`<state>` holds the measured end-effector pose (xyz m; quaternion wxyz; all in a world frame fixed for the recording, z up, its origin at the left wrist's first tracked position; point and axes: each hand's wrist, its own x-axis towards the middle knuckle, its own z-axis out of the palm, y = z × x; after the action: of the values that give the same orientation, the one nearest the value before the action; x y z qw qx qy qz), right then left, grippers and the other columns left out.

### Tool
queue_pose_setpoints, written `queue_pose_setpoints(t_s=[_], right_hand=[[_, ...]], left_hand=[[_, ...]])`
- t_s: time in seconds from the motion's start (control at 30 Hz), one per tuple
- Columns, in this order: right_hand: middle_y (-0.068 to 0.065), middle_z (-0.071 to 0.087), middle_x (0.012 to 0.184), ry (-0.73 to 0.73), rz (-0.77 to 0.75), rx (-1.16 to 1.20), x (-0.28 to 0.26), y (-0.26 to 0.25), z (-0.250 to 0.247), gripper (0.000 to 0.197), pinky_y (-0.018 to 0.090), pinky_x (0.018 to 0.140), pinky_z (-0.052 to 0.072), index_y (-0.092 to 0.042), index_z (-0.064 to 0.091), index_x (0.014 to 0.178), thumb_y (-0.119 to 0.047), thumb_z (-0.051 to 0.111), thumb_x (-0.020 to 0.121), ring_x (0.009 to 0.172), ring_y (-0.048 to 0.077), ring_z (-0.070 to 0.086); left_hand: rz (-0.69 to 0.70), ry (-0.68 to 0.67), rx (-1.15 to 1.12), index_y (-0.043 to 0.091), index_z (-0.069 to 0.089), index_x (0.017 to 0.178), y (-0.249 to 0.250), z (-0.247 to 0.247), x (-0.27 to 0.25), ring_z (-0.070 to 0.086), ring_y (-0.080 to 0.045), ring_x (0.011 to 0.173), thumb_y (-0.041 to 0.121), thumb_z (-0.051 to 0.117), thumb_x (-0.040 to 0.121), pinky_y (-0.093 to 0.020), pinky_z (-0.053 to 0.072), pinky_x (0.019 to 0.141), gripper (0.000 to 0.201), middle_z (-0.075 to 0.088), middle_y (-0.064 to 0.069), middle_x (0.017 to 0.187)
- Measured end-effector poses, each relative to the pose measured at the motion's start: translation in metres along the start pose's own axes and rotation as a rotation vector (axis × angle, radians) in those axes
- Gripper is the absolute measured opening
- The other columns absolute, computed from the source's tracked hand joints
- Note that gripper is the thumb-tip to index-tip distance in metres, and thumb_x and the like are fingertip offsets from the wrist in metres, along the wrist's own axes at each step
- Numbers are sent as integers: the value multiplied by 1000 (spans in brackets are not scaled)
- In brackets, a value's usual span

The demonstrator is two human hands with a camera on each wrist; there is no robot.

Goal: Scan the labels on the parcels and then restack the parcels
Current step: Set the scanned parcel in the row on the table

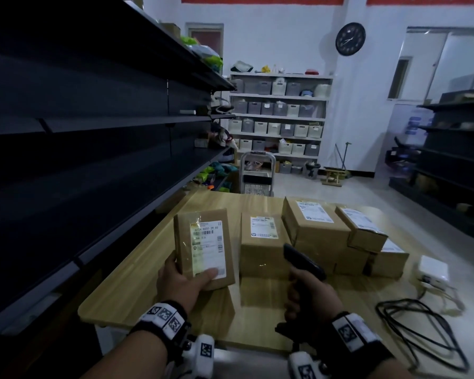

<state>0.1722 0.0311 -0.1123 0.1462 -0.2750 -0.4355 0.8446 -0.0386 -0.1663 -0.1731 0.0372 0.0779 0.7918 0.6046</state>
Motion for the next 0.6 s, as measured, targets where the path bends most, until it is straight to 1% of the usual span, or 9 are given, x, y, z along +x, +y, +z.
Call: queue_pose_setpoints(t_s=[0.1, 0.2, 0.23, 0.3, 0.37, 0.4, 0.5, 0.53, 0.6], right_hand=[[2, 33, 51, 22, 62, 121, 11, 5, -22, 33, 26, 40, 30, -17, 50, 69, -35, 76, 78, 38, 18, 34], [0, 31, 50, -16, 74, 250, 19, 9, -34, 33, 27, 37, 30, -17, 49, 70, -37, 71, 84, 36, 16, 32], [0, 30, 51, -40, 75, 284, 21, 10, -37, 34, 27, 37, 30, -16, 48, 70, -38, 69, 86, 36, 16, 32], [0, 29, 49, -73, 81, 342, 21, 10, -40, 42, 27, 35, 29, -15, 46, 63, -43, 65, 88, 35, 16, 31], [0, 27, 47, -79, 91, 382, 20, 8, -41, 49, 28, 35, 30, -15, 42, 55, -46, 65, 86, 33, 16, 31], [0, 27, 47, -74, 96, 392, 20, 7, -41, 50, 28, 35, 30, -15, 42, 54, -46, 66, 85, 33, 16, 31], [1, 28, 48, -55, 124, 408, 23, 5, -44, 51, 27, 35, 32, -15, 41, 56, -47, 68, 84, 33, 17, 33], [1, 29, 48, -52, 130, 413, 24, 5, -45, 51, 28, 35, 33, -15, 41, 57, -47, 69, 84, 33, 17, 34], [2, 30, 48, -57, 126, 416, 26, 5, -45, 50, 29, 35, 35, -14, 42, 58, -47, 71, 82, 34, 18, 35]], left_hand=[[0, 4, 10, 39, 65, 135, -6, 3, 8, 70, -26, 116, 71, 97, 44, -59, 60, 102, 101, 69, 2, 130], [-58, -24, -10, 45, 67, 134, -8, 6, 16, 71, -27, 114, 69, 96, 48, -57, 60, 103, 95, 71, 3, 130], [-85, -41, -33, 42, 69, 134, -5, 5, 17, 72, -28, 112, 65, 97, 52, -54, 60, 101, 90, 73, 2, 128], [-159, -73, -93, 27, 75, 128, 8, 0, 21, 78, -31, 101, 47, 99, 67, -48, 62, 93, 68, 82, -3, 113], [-246, -124, -129, 14, 79, 118, 22, -4, 31, 81, -37, 95, 36, 97, 77, -52, 65, 93, 50, 86, -11, 101], [-290, -167, -133, 11, 79, 115, 31, -7, 35, 82, -39, 94, 37, 97, 77, -55, 65, 95, 49, 86, -14, 100], [-369, -224, -59, 13, 79, 115, 46, -9, 55, 82, -42, 96, 54, 99, 66, -59, 63, 97, 67, 86, -16, 101], [-376, -245, -44, 13, 78, 116, 51, -9, 58, 82, -42, 95, 56, 99, 65, -57, 64, 95, 70, 85, -16, 101], [-374, -245, -20, 11, 75, 117, 58, -6, 63, 81, -41, 94, 55, 97, 71, -51, 65, 86, 68, 84, -18, 101]])
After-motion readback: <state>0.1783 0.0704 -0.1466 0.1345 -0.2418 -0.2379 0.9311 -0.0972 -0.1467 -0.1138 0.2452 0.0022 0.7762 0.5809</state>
